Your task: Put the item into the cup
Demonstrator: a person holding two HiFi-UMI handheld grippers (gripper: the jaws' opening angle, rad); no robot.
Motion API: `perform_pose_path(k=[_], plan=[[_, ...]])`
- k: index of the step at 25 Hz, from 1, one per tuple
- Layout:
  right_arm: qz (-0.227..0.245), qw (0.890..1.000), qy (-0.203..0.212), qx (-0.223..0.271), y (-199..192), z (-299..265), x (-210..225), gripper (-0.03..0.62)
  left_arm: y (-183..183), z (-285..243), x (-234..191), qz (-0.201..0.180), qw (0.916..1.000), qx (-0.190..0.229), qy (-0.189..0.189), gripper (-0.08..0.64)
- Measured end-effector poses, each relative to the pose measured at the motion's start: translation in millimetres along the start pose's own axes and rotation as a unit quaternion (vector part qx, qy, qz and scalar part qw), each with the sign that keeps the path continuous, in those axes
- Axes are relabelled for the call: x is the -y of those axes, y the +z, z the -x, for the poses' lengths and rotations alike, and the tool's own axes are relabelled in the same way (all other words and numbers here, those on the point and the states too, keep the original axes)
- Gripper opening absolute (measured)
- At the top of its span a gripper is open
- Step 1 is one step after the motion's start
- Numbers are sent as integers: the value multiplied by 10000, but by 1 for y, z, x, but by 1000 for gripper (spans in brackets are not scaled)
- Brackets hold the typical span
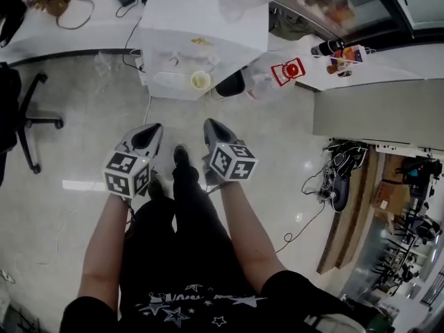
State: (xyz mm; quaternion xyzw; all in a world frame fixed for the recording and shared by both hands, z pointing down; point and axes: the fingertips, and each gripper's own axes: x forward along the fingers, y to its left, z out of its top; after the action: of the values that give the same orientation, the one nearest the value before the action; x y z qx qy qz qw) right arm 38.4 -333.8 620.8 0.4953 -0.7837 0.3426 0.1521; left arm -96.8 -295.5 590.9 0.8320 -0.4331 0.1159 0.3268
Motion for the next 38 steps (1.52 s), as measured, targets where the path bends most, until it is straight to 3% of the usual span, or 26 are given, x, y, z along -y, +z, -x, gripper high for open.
perform_pose_path(k=[8, 16, 26, 32, 38], plan=[[84, 9996, -242, 76, -17, 86, -34, 2, 1, 59, 34, 387, 9987, 85, -321, 6], [31, 9993, -254, 271, 5, 140, -54, 1, 12, 98, 73, 116, 9987, 8, -492, 6], [259, 9986, 309, 355, 5, 169, -69, 2, 12, 123, 109, -86, 9997, 194, -90, 6], [206, 9974, 539, 433, -16, 224, -61, 0, -14, 139, 165, -83, 9996, 284, -16, 6], [490, 9941, 738, 626, -22, 279, -53, 2, -33, 156, 224, -120, 9985, 529, 14, 6]])
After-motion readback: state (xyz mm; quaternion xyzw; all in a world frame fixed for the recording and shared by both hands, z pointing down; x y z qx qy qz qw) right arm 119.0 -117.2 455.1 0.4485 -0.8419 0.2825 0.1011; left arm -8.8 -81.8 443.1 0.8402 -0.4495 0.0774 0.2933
